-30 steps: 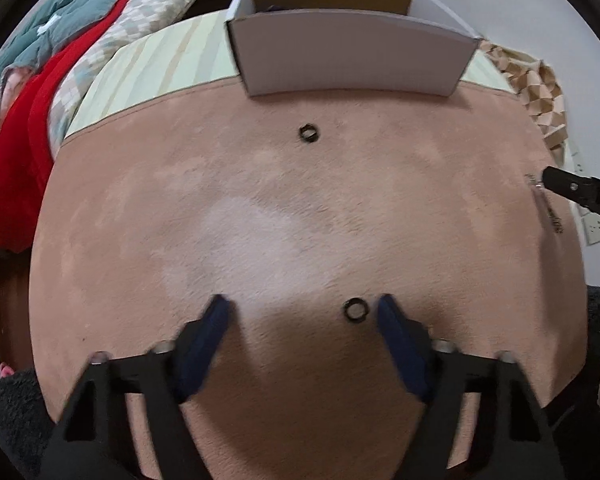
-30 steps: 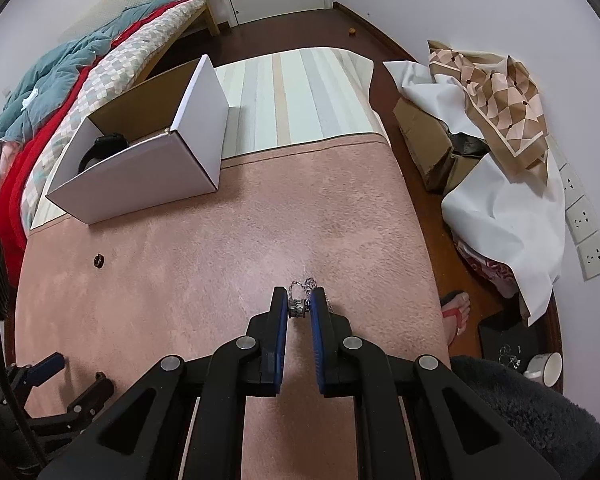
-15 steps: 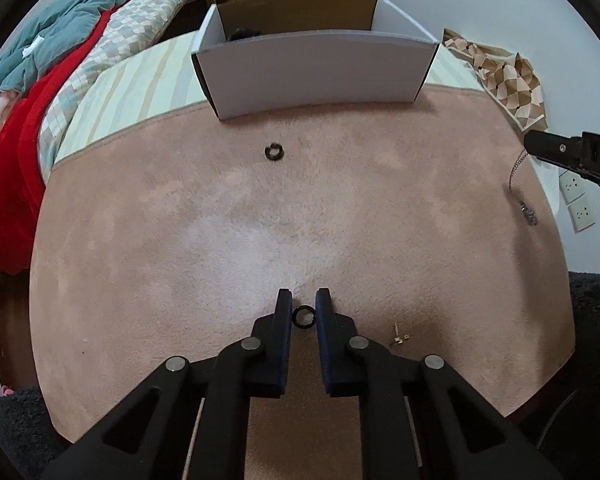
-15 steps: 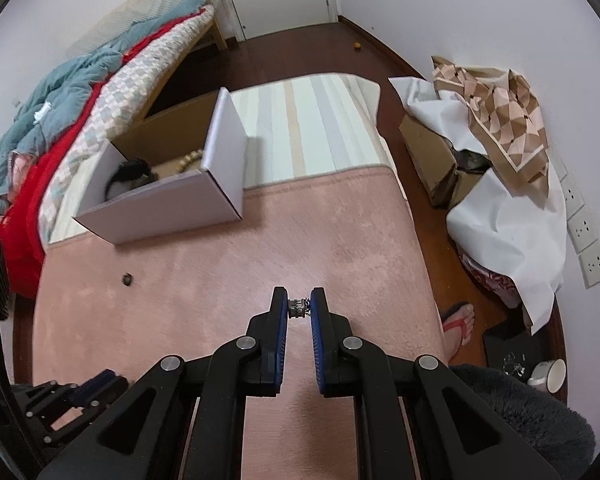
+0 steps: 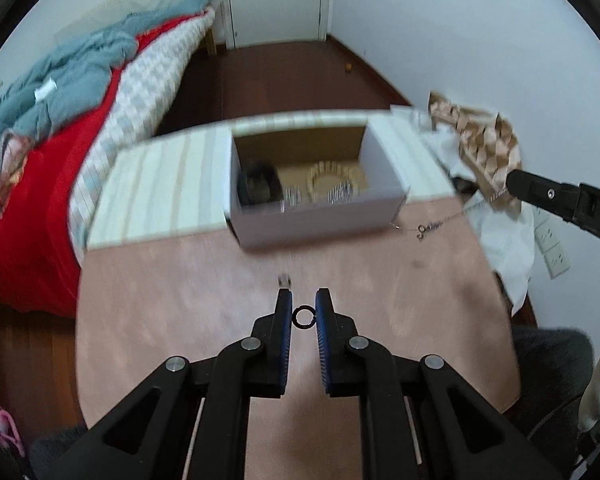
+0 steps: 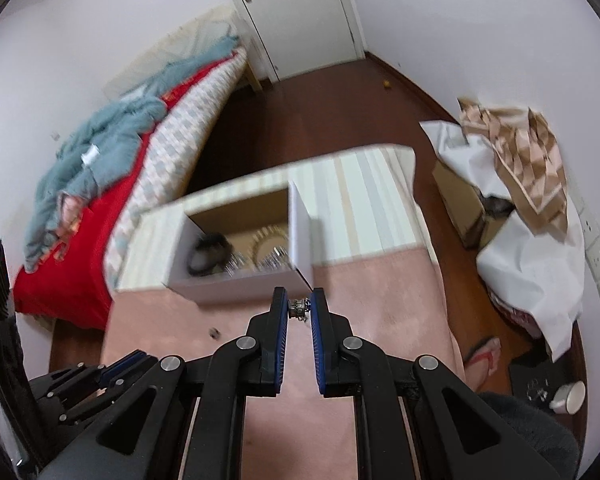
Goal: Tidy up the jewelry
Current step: 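Carry the pendant and ring into the white box with both tools, then release the pendant and ring in the box and withdraw both tools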
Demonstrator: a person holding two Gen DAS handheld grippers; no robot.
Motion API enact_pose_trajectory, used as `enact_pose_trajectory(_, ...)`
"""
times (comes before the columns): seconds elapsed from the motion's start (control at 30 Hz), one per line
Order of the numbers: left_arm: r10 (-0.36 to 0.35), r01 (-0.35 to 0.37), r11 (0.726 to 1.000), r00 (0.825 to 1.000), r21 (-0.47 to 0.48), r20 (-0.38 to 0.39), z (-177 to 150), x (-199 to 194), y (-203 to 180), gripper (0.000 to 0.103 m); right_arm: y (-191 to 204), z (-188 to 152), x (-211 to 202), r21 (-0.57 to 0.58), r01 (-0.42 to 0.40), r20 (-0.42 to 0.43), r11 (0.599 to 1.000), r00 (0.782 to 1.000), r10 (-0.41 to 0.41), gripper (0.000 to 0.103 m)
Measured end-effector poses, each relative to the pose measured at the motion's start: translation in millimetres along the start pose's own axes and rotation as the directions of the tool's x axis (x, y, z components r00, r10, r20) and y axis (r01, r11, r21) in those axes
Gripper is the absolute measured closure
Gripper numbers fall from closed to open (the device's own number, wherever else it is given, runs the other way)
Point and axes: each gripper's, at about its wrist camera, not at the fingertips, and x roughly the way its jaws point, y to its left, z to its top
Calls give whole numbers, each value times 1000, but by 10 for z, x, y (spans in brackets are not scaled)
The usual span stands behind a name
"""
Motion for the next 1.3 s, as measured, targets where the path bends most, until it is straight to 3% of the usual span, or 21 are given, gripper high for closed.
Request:
enact_pose_trajectory(0.17, -4, 4, 1000, 997, -6, 74, 463, -215, 112, 94, 233, 398, -205, -14, -52, 56, 999, 997, 53, 91)
enact_pose_trajectory(0.37, -29, 32, 999, 996, -34, 87, 994, -153, 341, 94, 451, 852, -151, -51, -72, 68, 996, 995, 76, 91)
enact_pose_trajectory(0.5, -51, 53, 998, 998, -41, 45, 1230, 90, 465, 94, 523, 1064, 99, -44, -96, 33, 994, 995, 97, 91)
enact_pose_trajectory(0.67, -133, 129, 989, 990, -79, -49, 1464, 570, 618, 94, 570, 1258, 636, -36, -118, -51, 992, 992, 116, 91)
enact_pose_trajectory(0.83, -197, 181, 975, 972, -127, -124, 1598, 1012, 663, 93, 577, 1270, 1215, -43, -107, -143, 993, 985, 99, 91)
enact_pose_trajectory(1.07, -211, 176, 967, 960, -186, -185, 1759, 1321, 706, 92, 511, 1194, 1760, -45, -77, -238, 996, 969, 64, 91)
enact_pose_trajectory(1.13, -213, 177, 965, 959, -192, -185, 1795, 1326, 706, 87, 496, 1177, 1823, -37, -75, -260, 996, 963, 63, 91)
enact_pose_trajectory(1.17, -204, 169, 967, 962, -192, -180, 1811, 1310, 712, 77, 486, 1166, 1857, -37, -66, -272, 997, 961, 54, 90)
enact_pose_trajectory(1.2, -199, 165, 967, 965, -193, -171, 1826, 1292, 726, 59, 473, 1158, 1868, -34, -63, -277, 997, 960, 51, 90)
enact_pose_trajectory(1.27, -176, 147, 970, 974, -193, -140, 1832, 1211, 757, 39, 447, 1137, 1874, -37, -49, -289, 998, 957, 36, 87)
enact_pose_trajectory(1.3, -155, 130, 972, 980, -193, -121, 1826, 1149, 772, 37, 437, 1125, 1866, -39, -37, -292, 999, 956, 24, 77)
